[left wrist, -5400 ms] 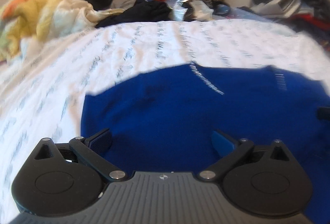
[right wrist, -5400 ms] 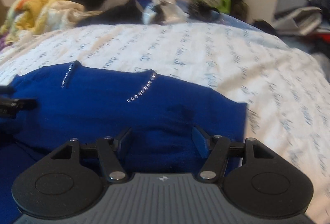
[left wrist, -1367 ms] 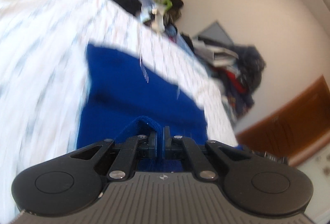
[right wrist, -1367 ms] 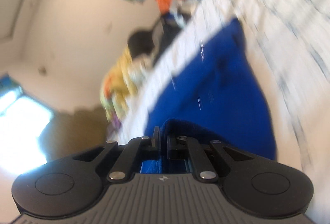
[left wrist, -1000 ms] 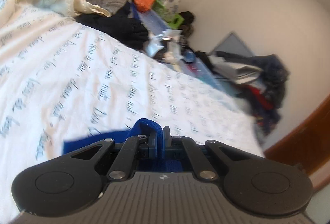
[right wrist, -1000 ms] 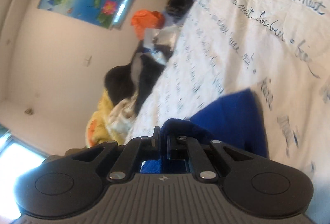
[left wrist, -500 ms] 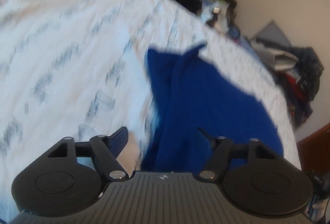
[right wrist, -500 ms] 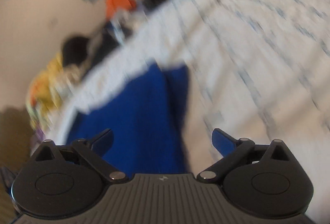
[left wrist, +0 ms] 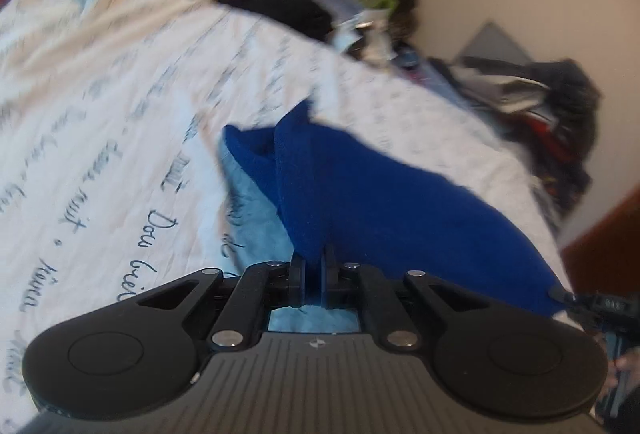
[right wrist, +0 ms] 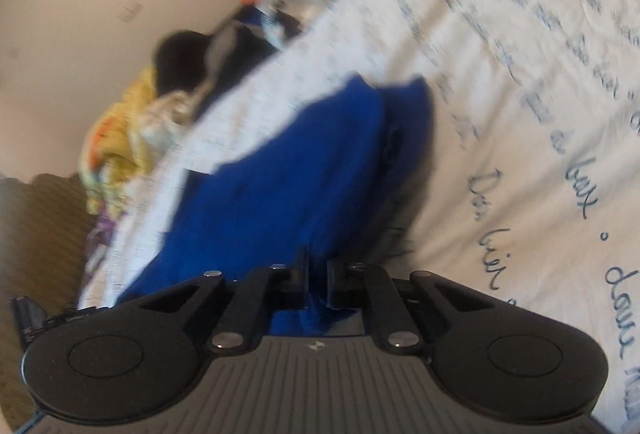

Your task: Fold small clothes

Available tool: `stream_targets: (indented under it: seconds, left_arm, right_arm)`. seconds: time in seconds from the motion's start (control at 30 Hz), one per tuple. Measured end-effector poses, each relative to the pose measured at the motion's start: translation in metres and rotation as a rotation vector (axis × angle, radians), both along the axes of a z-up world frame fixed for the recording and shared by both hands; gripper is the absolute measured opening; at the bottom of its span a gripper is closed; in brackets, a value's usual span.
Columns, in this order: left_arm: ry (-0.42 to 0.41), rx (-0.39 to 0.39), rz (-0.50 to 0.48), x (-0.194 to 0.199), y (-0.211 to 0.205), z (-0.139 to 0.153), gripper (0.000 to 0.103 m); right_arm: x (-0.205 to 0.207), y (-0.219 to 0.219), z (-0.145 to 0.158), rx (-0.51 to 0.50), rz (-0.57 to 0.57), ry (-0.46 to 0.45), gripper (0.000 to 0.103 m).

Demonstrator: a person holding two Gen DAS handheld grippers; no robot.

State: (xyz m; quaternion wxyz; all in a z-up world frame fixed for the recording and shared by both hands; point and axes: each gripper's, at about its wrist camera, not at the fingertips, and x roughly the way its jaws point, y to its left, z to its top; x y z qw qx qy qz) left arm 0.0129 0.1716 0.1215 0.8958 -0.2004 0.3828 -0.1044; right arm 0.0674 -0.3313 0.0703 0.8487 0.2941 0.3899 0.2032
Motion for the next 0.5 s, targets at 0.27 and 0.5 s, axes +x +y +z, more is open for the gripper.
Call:
stream_targets:
  seconds: [0.27, 0.5]
  left_arm:
    - [0.108, 0.212, -0.027, -0.1, 0.014, -0.051, 0.022]
    - [-0.019, 0.294, 0.107, -0.013, 0.01, -0.026, 0.08]
  right_arm:
    - [-0.118, -0.023, -0.001, -0.047, 0.062, 0.015, 0.022]
    - [-0.07, -0.036, 0.005, -0.062, -0.09, -0.048, 0.047]
